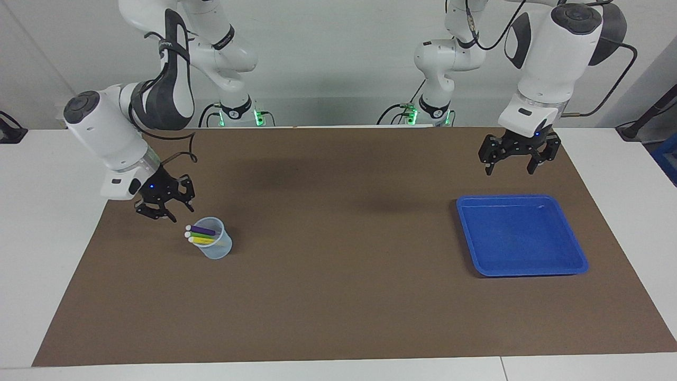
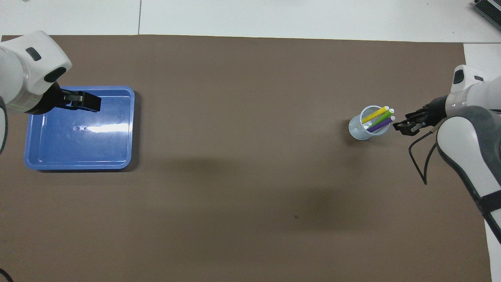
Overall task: Right arm passes pens to left for tray arrangement
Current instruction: 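Reach the right gripper toward the pens in the white cup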
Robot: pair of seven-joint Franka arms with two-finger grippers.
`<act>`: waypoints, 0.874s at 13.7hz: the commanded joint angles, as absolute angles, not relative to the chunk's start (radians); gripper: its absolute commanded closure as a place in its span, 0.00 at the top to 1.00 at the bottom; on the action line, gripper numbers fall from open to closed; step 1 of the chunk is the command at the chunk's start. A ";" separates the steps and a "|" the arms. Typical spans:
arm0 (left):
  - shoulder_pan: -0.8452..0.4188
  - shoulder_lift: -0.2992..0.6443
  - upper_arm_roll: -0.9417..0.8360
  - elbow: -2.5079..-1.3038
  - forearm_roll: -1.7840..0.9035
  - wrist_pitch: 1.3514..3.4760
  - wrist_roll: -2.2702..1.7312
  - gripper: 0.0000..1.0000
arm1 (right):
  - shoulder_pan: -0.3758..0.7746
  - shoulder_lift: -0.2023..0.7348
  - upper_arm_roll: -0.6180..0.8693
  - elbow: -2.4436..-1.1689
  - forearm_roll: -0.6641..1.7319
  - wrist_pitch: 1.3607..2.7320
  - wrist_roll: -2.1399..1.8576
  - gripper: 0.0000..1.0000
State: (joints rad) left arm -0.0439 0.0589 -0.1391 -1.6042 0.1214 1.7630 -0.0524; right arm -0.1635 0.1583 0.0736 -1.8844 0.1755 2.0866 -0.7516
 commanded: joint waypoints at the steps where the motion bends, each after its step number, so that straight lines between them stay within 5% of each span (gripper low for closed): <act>1: -0.041 0.043 -0.140 -1.621 0.138 1.761 -0.048 1.00 | -0.169 0.193 0.078 -1.861 0.195 2.105 -0.782 0.47; 12: -0.041 0.043 -0.140 -1.621 0.138 1.761 -0.048 1.00 | -0.141 0.219 0.078 -1.852 0.196 2.109 -0.669 0.33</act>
